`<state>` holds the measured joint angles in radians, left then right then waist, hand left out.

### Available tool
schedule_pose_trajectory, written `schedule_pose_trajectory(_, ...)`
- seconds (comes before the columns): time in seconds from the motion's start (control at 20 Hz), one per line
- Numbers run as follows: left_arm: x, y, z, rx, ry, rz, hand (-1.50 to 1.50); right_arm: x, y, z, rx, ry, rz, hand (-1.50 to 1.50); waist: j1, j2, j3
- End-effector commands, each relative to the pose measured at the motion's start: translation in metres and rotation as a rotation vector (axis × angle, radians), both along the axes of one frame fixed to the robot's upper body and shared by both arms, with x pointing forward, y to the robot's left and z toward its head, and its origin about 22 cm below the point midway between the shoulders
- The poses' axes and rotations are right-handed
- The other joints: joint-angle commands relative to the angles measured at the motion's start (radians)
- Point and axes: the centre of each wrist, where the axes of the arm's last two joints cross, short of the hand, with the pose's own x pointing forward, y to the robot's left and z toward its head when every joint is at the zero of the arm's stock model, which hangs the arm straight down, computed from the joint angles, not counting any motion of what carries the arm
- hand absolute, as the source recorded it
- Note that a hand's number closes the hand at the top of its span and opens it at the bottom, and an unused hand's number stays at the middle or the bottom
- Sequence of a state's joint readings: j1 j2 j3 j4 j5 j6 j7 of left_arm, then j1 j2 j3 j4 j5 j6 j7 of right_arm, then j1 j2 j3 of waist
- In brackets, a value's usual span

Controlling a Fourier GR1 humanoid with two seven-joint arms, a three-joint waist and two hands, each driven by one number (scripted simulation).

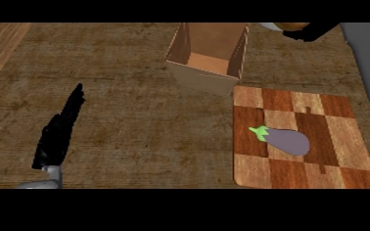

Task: Pick the pear from the cutting board and place it in the cardboard box

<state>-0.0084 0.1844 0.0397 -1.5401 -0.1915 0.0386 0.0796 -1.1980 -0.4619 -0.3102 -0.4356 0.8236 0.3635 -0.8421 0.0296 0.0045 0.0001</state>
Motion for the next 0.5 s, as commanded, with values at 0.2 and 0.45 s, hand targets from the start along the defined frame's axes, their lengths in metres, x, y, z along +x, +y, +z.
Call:
schedule_pose_trajectory(0.2, 0.002, -0.007, -0.006, -0.006, 0.009, 0.017, 0.0, 0.011, 0.093, 0.015, -0.035, 0.085, 0.132, 1.5, -0.019, -0.004, -0.001)
schedule_pose_trajectory(0.45, -0.007, 0.006, 0.001, 0.01, 0.011, -0.001, 0.0, 0.01, 0.148, -0.014, -0.098, 0.11, 0.131, 1.5, -0.001, 0.001, 0.0)
